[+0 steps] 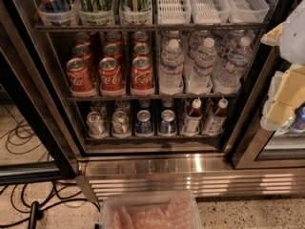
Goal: Pick green can from top shelf of fridge
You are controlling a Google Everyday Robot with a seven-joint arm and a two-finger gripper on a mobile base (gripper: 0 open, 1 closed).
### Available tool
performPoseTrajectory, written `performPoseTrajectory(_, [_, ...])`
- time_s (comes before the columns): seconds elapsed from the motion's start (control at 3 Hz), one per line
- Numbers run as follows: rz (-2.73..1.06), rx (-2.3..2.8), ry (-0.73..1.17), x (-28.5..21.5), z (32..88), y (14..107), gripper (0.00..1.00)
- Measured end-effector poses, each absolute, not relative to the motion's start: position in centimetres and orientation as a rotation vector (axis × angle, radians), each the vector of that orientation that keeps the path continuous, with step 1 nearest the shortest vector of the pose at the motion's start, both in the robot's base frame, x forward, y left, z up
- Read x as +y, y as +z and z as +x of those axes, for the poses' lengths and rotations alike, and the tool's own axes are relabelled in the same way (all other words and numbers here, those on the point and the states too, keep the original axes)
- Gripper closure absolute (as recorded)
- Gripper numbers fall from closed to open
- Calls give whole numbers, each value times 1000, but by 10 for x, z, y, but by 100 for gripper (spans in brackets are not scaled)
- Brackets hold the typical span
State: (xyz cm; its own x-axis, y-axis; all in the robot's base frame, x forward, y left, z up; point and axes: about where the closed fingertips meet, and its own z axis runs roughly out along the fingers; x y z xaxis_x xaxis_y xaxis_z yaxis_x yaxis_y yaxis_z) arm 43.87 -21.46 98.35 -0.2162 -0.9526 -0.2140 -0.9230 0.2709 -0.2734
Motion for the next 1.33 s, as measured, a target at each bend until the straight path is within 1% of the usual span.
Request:
performPoseTrajectory(0.33, [-1709, 2187, -127, -207, 439, 985, 0])
performPoseTrajectory(0.67, [-1723, 2111, -113, -181, 442, 986, 0])
performPoseTrajectory(1.0, [-1723, 2111, -113, -181, 442, 986, 0])
performPoseTrajectory(1.33, [-1640, 2055, -93, -166, 447, 992, 0])
